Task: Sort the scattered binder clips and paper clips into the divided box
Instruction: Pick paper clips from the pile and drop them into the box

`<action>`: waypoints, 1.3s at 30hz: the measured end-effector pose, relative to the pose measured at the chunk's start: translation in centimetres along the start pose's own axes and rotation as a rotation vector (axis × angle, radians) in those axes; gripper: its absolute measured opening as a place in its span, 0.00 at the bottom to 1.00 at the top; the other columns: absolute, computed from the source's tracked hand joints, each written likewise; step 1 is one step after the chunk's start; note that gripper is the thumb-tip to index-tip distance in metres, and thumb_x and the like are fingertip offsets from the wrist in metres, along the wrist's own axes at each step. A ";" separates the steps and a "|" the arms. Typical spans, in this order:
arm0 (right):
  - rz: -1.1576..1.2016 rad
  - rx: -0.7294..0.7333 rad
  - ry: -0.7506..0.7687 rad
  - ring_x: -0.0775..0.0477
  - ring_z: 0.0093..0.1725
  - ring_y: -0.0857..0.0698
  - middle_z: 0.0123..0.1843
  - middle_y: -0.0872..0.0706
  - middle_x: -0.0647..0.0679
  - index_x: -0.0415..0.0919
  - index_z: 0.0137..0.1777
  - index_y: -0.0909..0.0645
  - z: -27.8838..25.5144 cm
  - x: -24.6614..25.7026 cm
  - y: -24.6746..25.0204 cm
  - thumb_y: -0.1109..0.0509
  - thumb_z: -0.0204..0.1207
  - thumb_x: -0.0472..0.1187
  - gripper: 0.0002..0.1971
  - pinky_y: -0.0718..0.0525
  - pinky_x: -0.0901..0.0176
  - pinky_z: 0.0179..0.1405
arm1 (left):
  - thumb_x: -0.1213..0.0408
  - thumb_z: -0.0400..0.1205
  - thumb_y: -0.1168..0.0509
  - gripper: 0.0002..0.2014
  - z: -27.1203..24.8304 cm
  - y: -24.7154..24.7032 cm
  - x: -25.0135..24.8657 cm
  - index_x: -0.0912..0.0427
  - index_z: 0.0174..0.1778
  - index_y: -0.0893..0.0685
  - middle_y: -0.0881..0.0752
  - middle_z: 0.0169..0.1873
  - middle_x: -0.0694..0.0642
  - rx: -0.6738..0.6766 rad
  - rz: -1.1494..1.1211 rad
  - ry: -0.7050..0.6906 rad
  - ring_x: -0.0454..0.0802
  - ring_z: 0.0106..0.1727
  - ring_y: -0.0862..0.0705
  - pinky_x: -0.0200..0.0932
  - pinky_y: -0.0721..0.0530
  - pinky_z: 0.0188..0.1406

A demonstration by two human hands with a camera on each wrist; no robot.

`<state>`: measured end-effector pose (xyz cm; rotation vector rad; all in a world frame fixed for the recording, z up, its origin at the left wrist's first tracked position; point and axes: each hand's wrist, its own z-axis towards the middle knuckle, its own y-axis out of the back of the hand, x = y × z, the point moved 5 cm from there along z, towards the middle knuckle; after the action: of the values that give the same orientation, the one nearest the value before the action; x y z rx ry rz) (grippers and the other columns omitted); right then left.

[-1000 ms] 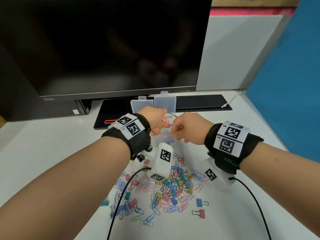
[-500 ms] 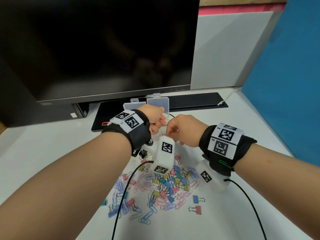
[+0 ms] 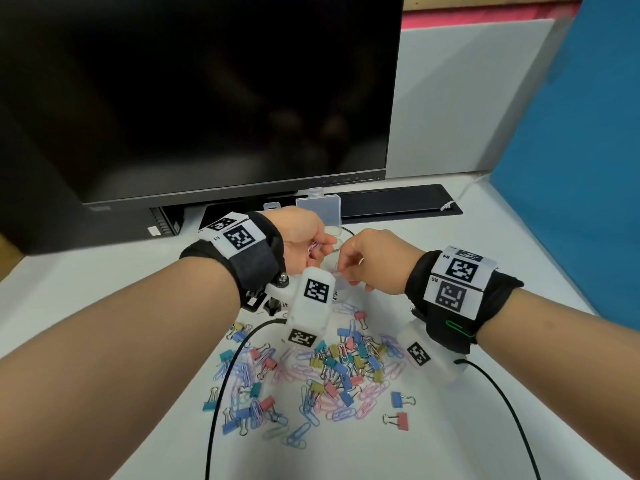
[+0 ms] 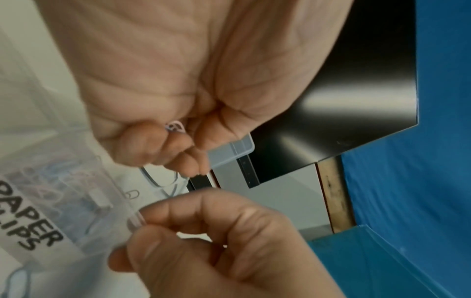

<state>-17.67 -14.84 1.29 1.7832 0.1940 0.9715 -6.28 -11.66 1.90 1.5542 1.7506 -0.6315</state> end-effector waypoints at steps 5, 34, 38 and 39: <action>-0.018 -0.004 0.003 0.61 0.29 0.25 0.43 0.18 0.50 0.38 0.51 0.13 -0.1 0.1 0.0 0.33 0.78 0.32 0.08 0.25 0.75 0.31 | 0.77 0.86 0.51 0.15 0.3 -0.5 -0.4 0.66 0.38 0.22 0.23 0.34 0.58 -0.136 0.195 -0.144 0.47 0.34 0.25 0.36 0.22 0.37; -0.310 0.106 -0.079 0.47 0.51 0.17 0.54 0.14 0.46 0.40 0.55 0.16 -2.0 -0.2 -2.9 0.37 0.80 0.40 0.10 0.21 0.61 0.50 | 0.52 0.74 0.27 0.29 -2.4 1.2 7.2 0.53 0.70 0.24 0.20 0.63 0.49 0.019 1.387 -0.541 0.48 0.63 0.21 0.44 0.21 0.64; -0.364 0.147 -0.115 0.46 0.45 0.20 0.52 0.14 0.42 0.36 0.55 0.18 -0.8 0.4 -4.9 0.36 0.80 0.42 0.11 0.24 0.60 0.42 | 0.55 0.73 0.26 0.27 -1.3 -0.5 7.2 0.57 0.68 0.21 0.19 0.59 0.56 0.064 1.500 -0.565 0.54 0.60 0.20 0.53 0.19 0.61; -0.376 0.146 -0.112 0.46 0.43 0.20 0.50 0.15 0.42 0.36 0.53 0.18 -0.6 0.7 -5.2 0.36 0.80 0.41 0.10 0.25 0.60 0.40 | 0.56 0.73 0.26 0.26 -1.3 -0.5 7.1 0.57 0.67 0.21 0.17 0.58 0.56 0.070 1.491 -0.567 0.55 0.59 0.19 0.52 0.18 0.60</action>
<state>-16.04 -11.77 -2.64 1.8411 0.5199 0.5998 -7.26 -6.23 -2.79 1.9321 -0.0628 -0.2576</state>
